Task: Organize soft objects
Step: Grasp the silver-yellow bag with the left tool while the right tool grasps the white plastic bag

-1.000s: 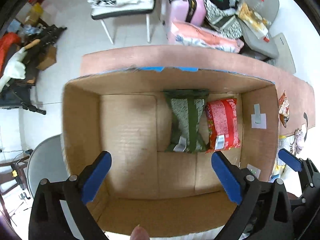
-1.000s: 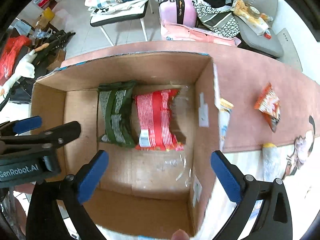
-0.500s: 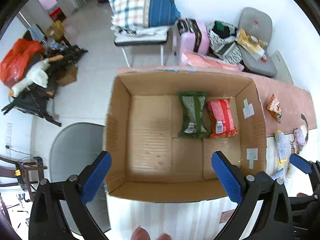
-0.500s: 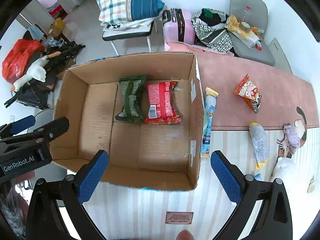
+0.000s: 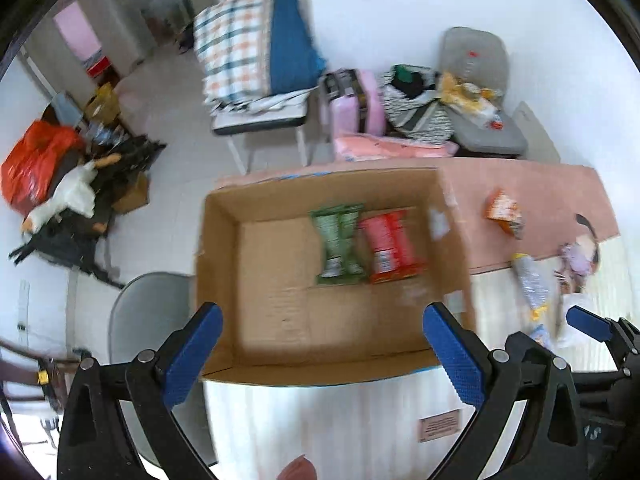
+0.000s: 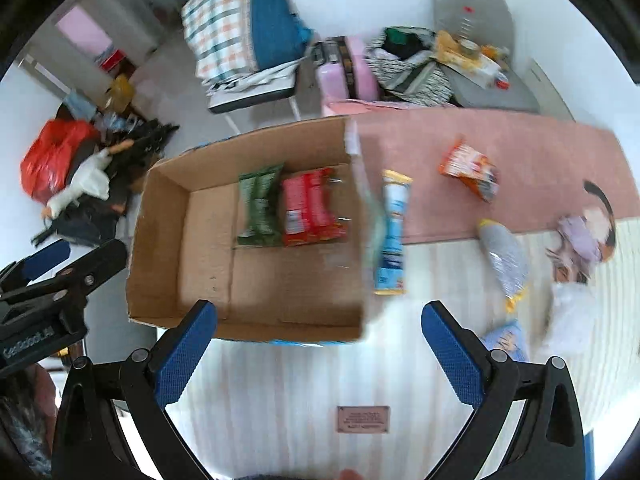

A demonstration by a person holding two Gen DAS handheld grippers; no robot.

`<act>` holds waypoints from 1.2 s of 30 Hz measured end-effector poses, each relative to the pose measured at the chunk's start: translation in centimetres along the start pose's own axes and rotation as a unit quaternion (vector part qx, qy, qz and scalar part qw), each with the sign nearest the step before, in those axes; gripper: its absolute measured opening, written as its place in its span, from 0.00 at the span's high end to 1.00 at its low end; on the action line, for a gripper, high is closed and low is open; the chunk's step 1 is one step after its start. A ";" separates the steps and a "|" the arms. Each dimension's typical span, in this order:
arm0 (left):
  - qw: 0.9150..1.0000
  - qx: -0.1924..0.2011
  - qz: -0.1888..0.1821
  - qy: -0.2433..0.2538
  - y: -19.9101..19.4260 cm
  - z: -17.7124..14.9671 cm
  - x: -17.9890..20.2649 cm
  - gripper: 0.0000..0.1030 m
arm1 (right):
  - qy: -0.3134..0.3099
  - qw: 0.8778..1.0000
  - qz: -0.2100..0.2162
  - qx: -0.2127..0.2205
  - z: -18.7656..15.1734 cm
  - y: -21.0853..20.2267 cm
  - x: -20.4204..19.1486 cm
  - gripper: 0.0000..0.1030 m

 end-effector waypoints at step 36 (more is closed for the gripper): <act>0.939 -0.325 -0.093 0.066 19.6 0.3 40.5 0.33 | 0.219 0.963 -0.076 -0.135 -3.7 5.4 42.5 0.00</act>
Point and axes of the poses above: each gripper's, at about its wrist camera, not at the fingertips, and y roughly the way its jaws point, x to its right, z to its top, the point moved 1 cm from there along y, roughly the way its jaws point, and after that the axes turned 11 degrees about z, right-handed, at the moved point
